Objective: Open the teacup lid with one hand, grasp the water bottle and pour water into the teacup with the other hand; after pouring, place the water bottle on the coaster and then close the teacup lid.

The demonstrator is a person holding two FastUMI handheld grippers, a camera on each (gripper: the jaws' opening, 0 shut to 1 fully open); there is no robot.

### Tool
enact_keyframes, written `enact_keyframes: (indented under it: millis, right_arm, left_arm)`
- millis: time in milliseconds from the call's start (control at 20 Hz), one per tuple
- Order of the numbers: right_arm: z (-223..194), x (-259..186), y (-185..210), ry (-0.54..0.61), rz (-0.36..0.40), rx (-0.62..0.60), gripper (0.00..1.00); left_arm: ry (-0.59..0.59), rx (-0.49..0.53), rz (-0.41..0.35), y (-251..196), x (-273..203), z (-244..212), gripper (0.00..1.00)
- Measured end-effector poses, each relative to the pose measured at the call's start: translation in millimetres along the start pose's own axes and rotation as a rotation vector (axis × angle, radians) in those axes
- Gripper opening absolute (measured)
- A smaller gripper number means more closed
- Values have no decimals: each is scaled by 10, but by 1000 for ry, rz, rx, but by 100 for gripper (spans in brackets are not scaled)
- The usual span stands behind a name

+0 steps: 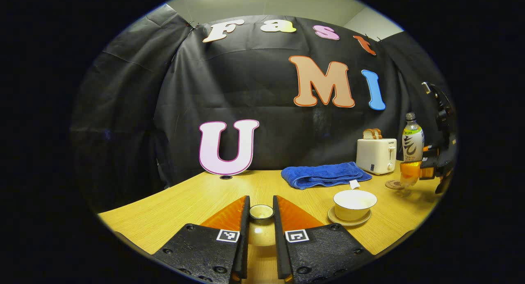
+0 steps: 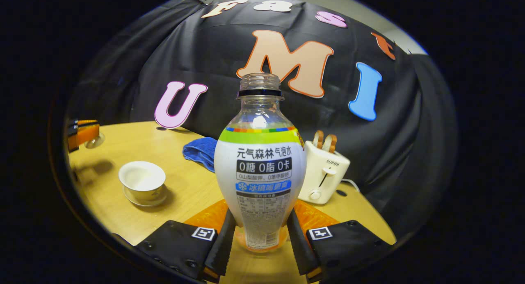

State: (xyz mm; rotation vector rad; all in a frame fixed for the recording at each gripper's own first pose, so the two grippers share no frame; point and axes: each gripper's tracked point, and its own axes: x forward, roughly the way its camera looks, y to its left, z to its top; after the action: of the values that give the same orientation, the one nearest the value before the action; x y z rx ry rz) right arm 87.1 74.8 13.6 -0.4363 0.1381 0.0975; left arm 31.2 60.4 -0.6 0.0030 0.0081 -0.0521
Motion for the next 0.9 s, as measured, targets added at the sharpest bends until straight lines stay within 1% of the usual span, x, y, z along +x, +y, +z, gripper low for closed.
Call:
enact_keyframes:
  millis: [100, 150, 250, 300, 350, 500, 650, 850, 900]
  right_arm:
    - [110, 7, -44, -21, -25, -99, 68]
    - [119, 10, -8, -23, -23, -140, 67]
    - [125, 8, 57, -23, -16, -223, 68]
    - [119, 5, 99, -24, -17, -273, 68]
    - [120, 28, 137, -26, -20, -327, 66]
    - [101, 78, 312, -30, -28, -485, 68]
    - [175, 133, 388, -63, -64, -678, 67]
    - [169, 76, 471, -89, -71, -862, 65]
    - [155, 63, 482, -90, -73, -912, 67]
  left_arm:
    - [0, 1, 10, 25, 3, 3, 25]
    - [1, 1, 17, 37, -1, -1, 25]
    - [2, 1, 34, 70, -2, -3, 26]
    - [-1, -1, 34, 65, -16, 3, 26]
    - [-1, -1, 34, 61, -11, 3, 26]
    - [-1, -2, 27, 61, -9, 8, 26]
    - [0, -3, 16, 29, -6, -4, 26]
    - [2, -3, 16, 34, -4, -7, 26]
    - [2, -3, 19, 37, -6, -11, 25]
